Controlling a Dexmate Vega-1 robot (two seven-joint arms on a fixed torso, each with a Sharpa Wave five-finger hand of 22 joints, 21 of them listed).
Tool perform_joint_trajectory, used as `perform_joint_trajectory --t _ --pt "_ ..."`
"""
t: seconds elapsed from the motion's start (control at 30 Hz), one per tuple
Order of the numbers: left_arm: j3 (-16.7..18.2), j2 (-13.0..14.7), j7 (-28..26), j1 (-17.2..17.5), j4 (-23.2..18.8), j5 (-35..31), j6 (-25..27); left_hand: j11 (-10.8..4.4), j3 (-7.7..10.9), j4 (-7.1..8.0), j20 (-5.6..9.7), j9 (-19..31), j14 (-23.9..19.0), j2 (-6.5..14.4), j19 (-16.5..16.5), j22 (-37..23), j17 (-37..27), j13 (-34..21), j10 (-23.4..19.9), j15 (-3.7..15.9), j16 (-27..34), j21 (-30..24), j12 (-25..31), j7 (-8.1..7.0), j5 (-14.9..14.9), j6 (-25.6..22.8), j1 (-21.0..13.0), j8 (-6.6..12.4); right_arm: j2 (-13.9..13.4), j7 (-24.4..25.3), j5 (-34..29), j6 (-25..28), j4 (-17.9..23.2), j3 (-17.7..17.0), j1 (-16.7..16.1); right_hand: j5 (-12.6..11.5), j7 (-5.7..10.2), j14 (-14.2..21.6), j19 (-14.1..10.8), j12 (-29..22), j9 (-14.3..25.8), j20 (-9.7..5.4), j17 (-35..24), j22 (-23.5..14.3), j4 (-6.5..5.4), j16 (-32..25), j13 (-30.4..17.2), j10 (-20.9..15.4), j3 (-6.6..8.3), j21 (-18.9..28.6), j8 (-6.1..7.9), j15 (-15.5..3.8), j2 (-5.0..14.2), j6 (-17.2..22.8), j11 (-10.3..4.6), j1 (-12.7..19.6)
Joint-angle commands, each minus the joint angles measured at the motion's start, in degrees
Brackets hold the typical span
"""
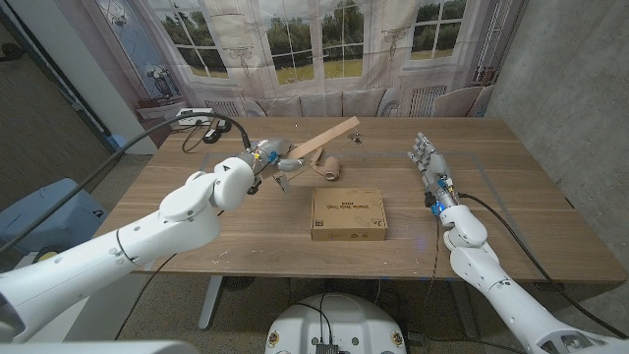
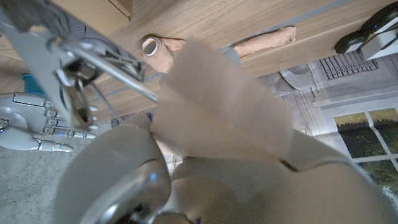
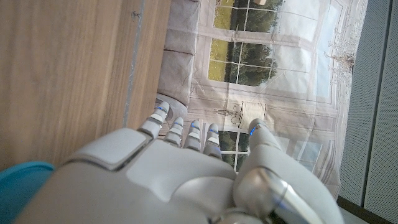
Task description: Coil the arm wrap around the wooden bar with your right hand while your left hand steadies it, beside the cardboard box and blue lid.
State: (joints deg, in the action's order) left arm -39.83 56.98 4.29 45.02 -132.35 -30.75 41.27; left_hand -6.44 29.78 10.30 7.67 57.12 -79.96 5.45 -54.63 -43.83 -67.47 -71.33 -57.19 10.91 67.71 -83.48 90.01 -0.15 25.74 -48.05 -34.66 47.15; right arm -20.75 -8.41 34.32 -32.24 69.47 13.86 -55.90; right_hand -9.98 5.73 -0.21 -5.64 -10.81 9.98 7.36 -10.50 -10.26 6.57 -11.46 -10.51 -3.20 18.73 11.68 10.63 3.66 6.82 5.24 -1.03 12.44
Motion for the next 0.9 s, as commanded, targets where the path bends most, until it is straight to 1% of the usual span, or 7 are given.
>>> perform_joint_trajectory --t 0.03,0.13,0.33,0.4,0.53,0.63,0.9 --pt "8.01 -0.54 -10.57 10.42 0.38 2.71 -3.28 0.0 4.95 -5.94 3.26 -0.76 -1.73 3.13 -3.41 -0.12 1.27 0.05 -5.38 -0.21 4.06 -2.55 0.3 0.63 -8.08 -11.29 -4.06 6.2 -0.58 3.12 -2.93 1.42 0.96 1.2 0.43 -0.3 0.0 0.35 -0.45 -0.38 0.33 0.13 -0.15 -0.08 0.31 -0.16 -0.16 -0.64 0.22 0.18 0.33 -0.02 0.04 0.58 0.19 0.42" --pt "10.54 -0.27 -9.51 11.21 0.85 6.62 -5.16 0.32 6.78 -8.57 3.47 -3.07 -1.98 2.62 -3.52 -0.06 1.89 0.04 -5.66 -0.35 5.86 -3.32 0.13 0.7 -10.23 -13.08 -7.02 7.05 -0.67 3.34 -3.11 1.58 1.15 1.37 0.54 -0.3 0.0 0.38 -0.45 -0.37 0.33 0.1 -0.15 -0.08 0.33 -0.16 -0.16 -0.65 0.22 0.17 0.32 -0.02 0.03 0.59 0.18 0.44" --pt "13.33 0.9 -6.72 11.32 1.75 11.48 -7.58 0.58 8.52 -17.75 3.63 -10.21 -1.66 -3.41 -3.44 0.64 3.54 0.12 -6.45 0.04 10.13 -4.74 -0.02 2.84 -11.92 -15.57 -15.34 8.29 -0.74 3.45 -3.37 1.97 1.25 1.8 0.95 -0.28 -0.01 0.41 -0.46 -0.38 0.33 0.11 -0.16 -0.08 0.35 -0.16 -0.16 -0.72 0.21 0.16 0.32 -0.02 0.02 0.67 0.21 0.48" --pt "14.25 1.34 -5.9 11.37 2.04 13.02 -8.22 0.85 8.93 -18.79 3.63 -11.61 -1.49 -3.68 -2.94 -0.05 3.77 0.15 -6.25 0.1 10.61 -5.21 -0.12 3.66 -11.54 -16.02 -16.94 8.23 -0.75 3.55 -3.49 2.13 1.32 1.93 1.06 -0.28 0.01 0.42 -0.43 -0.37 0.33 0.09 -0.16 -0.08 0.35 -0.16 -0.16 -0.72 0.21 0.15 0.32 -0.03 0.02 0.68 0.18 0.47" --pt "16.86 1.34 -7.41 13.08 2.72 15.68 -10.08 1.61 10.56 -19.58 3.61 -15.38 -1.5 -3.9 -2.75 -0.15 5.43 0.21 -7.15 -0.32 10.8 -5.26 -0.09 5.66 -8.98 -17.47 -20.1 7.89 -0.79 3.82 -3.96 2.46 1.32 2.29 1.31 -0.27 0.0 0.42 -0.43 -0.35 0.33 0.09 -0.17 -0.08 0.34 -0.16 -0.16 -0.69 0.2 0.14 0.3 -0.06 0.03 0.67 0.13 0.47" --pt "19.61 0.76 -8.6 14.78 3.55 18.56 -11.48 1.65 13.24 -17.65 3.62 -17.43 -1.6 -3.2 -4.22 -1.17 6.34 0.27 -8.93 -0.81 11.6 -5.2 -0.05 6.99 -4.58 -19.07 -19.45 8.62 -1.09 4.94 -5.34 3.17 1.71 2.8 1.47 -0.27 0.03 0.36 -0.41 -0.35 0.33 0.03 -0.17 -0.08 0.33 -0.13 -0.16 -0.7 0.21 0.13 0.31 -0.12 0.06 0.72 0.1 0.48" --pt "24.1 1.34 -2.95 14.35 6.68 27.34 -13.62 2.43 17.55 -16.63 3.26 -18.55 -1.92 -4.22 -4.7 -6.7 5.98 0.26 -10.72 -1.3 14.82 -6.34 -0.19 7.79 2.87 -20.12 -18.43 10.9 -3.93 11.85 -14.19 7.72 6.48 5.16 1.64 -0.44 -0.02 0.42 -0.63 -0.35 0.32 -0.28 -0.1 -0.05 0.85 -0.07 -0.15 -0.83 0.8 0.17 0.33 -0.36 0.45 0.82 -0.12 1.46"
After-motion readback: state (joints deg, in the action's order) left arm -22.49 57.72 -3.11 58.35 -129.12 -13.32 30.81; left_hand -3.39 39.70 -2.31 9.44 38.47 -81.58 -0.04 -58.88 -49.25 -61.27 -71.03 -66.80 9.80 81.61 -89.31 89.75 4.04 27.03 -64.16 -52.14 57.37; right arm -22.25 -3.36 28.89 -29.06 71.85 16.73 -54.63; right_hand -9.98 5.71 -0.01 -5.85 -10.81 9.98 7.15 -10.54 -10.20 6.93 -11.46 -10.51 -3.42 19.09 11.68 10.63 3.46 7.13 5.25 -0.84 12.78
